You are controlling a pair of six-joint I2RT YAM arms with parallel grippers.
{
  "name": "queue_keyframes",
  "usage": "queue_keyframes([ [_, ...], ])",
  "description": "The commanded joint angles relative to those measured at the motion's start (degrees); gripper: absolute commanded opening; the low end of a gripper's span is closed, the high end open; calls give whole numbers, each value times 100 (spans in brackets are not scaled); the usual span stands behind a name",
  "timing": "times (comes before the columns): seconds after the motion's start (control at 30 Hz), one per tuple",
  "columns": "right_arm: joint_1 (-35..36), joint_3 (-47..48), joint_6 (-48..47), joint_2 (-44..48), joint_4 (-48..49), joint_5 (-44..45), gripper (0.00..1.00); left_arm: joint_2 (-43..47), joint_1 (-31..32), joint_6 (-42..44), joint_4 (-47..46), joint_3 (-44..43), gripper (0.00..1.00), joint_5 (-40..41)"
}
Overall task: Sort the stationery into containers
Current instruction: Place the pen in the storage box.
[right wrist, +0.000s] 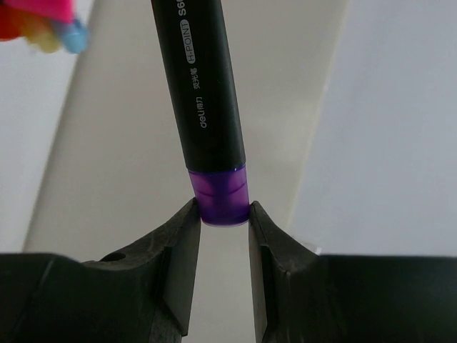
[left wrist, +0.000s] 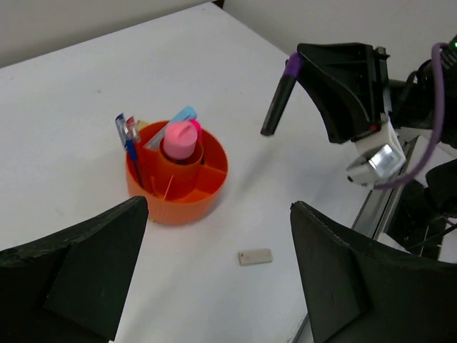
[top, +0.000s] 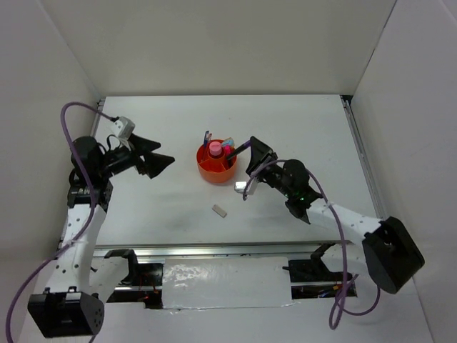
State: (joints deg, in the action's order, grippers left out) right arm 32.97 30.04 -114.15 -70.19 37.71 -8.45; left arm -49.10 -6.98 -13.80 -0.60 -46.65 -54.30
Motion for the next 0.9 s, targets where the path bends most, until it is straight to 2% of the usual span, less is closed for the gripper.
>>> queue_keyframes([
  [0.0, 349, -139, -1963, 690, -97, -176, 0, -511, 636, 70, -12, -852, 93, 296],
  [0.07, 525, -165, -1901, 910, -308, -17, 0, -951, 1397, 404, 393, -1378, 91, 762],
  [0.2, 947, -139, -1734, 1183, -651, 387, 0, -1688, 1700, 360, 735, -2013, 91, 1053],
  [0.23, 1009, -113, -1699, 1236, -773, 457, 0, -1821, 1787, 691, 1320, -2249, 90, 1167],
  [0.3, 1167, -69, -1620, 1262, -862, 598, 0, -2198, 2339, 1306, 1956, -3005, 91, 1807],
  [0.33, 1203, -51, -1602, 1263, -897, 633, 0, -2296, 2847, 1588, 2350, -3329, 91, 2114],
  [0.37, 1229, -42, -1602, 1263, -897, 660, 0, -2366, 3121, 1748, 2528, -3463, 92, 2682],
  [0.43, 1334, 10, -1593, 1228, -959, 730, 0, -2648, 3814, 2039, 2940, -3814, 92, 3108],
  [0.7, 1475, 81, -1479, 1236, -1055, 975, 0, -3518, 4126, 2136, 3636, -4676, 81, 3207],
  [0.87, 1510, 63, -1435, 1245, -1038, 1020, 0, -3720, 4240, 2197, 3760, -4748, 81, 3417],
])
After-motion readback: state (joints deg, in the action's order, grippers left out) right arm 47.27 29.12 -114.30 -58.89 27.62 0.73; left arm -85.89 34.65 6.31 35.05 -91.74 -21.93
